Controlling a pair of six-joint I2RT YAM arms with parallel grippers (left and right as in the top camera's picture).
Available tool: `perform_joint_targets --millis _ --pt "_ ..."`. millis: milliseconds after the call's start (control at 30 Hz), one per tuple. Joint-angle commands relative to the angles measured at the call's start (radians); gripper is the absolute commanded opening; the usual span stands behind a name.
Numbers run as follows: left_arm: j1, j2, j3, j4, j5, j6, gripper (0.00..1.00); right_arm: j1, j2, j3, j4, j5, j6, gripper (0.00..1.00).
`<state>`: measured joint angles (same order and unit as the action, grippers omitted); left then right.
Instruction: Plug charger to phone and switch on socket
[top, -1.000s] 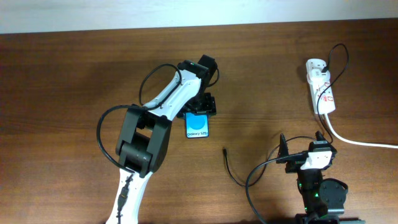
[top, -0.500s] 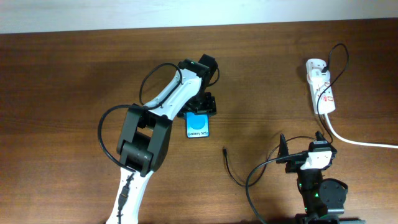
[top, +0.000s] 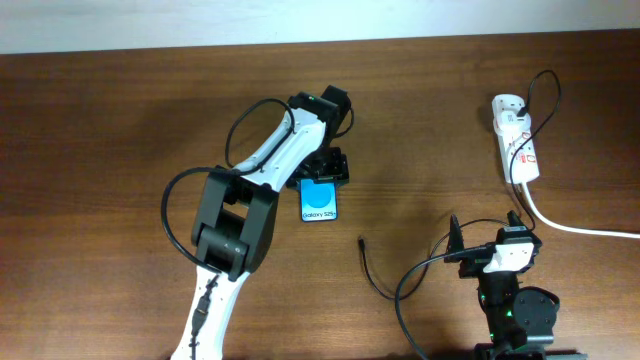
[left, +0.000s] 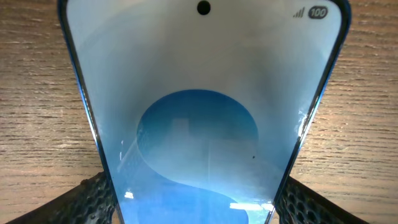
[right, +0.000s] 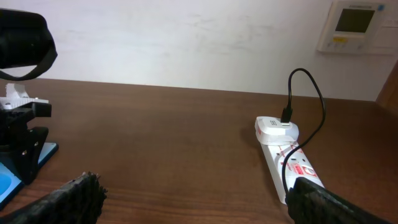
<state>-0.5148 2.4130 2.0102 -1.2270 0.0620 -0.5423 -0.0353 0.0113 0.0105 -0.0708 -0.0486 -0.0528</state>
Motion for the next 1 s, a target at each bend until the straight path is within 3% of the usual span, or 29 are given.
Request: perform_joint_targets --millis 0,300,667,900,967 --pt "0.011 0.01 0.035 -0.01 0.021 0.013 0.83 0.009 -0.008 -0.005 -0.005 0.005 0.0 0.98" --pt "0.027 0.009 0.068 -0.038 0.021 0.013 0.83 0.009 -0.008 -0.005 -0.005 0.005 0.0 0.98" --pt "0.027 0.009 0.208 -0.18 0.037 0.021 0.83 0.009 -0.008 -0.005 -0.005 0.005 0.0 0.98" --pt "0.085 0.009 0.21 -0.185 0.24 0.088 0.83 0.009 -0.008 -0.005 -0.005 0.005 0.0 0.98" --pt "0.12 0.009 0.21 -0.185 0.36 0.13 0.83 0.009 -0.008 -0.005 -0.005 0.005 0.0 0.98"
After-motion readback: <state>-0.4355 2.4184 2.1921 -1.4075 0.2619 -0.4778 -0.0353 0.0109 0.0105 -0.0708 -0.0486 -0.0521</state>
